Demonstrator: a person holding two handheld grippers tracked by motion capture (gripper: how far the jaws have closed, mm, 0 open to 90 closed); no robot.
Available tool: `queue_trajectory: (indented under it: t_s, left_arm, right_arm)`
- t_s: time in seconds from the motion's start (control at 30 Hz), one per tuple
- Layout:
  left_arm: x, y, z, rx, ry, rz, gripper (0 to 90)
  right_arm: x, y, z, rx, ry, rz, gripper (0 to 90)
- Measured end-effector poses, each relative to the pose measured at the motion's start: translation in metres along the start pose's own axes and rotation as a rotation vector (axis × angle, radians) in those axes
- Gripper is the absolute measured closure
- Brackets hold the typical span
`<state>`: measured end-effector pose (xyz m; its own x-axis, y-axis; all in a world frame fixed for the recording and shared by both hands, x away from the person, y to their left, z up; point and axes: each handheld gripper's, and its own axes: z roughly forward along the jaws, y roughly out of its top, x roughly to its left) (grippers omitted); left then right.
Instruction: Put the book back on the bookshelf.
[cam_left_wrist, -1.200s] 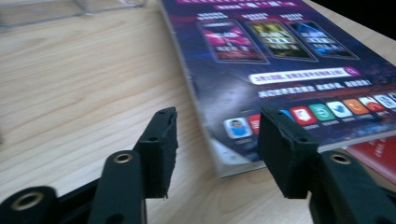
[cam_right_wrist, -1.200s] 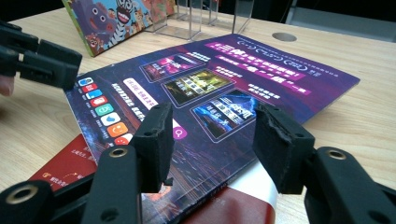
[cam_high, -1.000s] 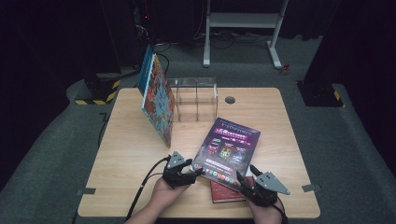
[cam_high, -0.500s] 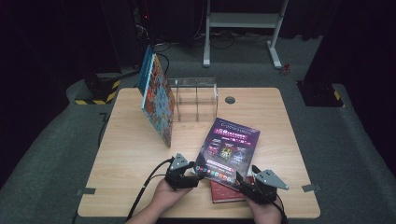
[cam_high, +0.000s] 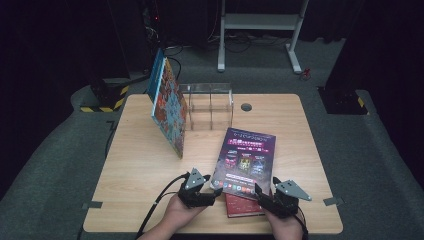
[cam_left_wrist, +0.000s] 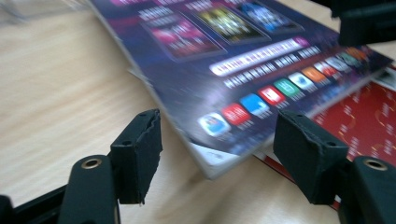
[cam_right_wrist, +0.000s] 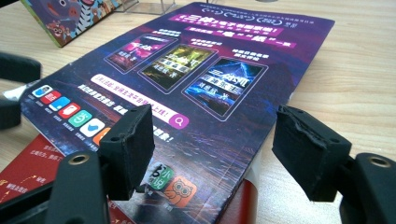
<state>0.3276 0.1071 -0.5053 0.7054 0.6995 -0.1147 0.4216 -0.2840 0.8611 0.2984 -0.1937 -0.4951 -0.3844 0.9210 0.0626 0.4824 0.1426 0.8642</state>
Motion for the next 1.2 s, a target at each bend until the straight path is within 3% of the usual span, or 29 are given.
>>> queue_trajectory:
  t_s: [0.1,0.23,0.37,0.53,0.67,0.8,0.9,1.0,1.2]
  left_arm:
    - [0.006,0.002,-0.006,-0.049,0.032,-0.014,36.1]
    - [0.011,0.004,-0.003,-0.075,0.089,-0.021,42.7]
    - [0.016,0.005,0.006,-0.045,0.171,0.002,54.9]
    - [0.019,0.006,0.016,-0.021,0.202,0.003,66.1]
    - [0.019,0.004,0.025,0.005,0.192,-0.017,68.0]
    - [0.018,0.005,0.023,-0.004,0.163,-0.019,68.6]
    - [0.009,0.005,0.023,-0.005,0.138,0.009,68.0]
    - [0.002,0.005,0.022,-0.001,0.126,0.049,67.0]
    - [-0.002,0.004,0.020,-0.001,0.124,0.063,62.7]
  right_arm:
    - [0.000,0.000,0.001,0.008,-0.002,0.010,28.7]
    - [0.000,0.000,0.002,0.011,-0.006,0.004,28.6]
    - [0.001,-0.001,0.004,0.019,-0.008,0.005,28.5]
    - [0.001,-0.002,0.005,0.027,-0.010,0.007,28.5]
    - [-0.001,-0.002,0.006,0.028,-0.011,0.014,28.4]
    - [-0.003,-0.003,0.006,0.027,-0.009,0.030,26.8]
    - [-0.004,-0.003,0.009,0.046,-0.005,0.047,23.7]
    - [-0.007,-0.002,0.009,0.047,-0.033,0.062,21.7]
    - [-0.014,-0.003,0.008,0.058,-0.028,0.085,21.9]
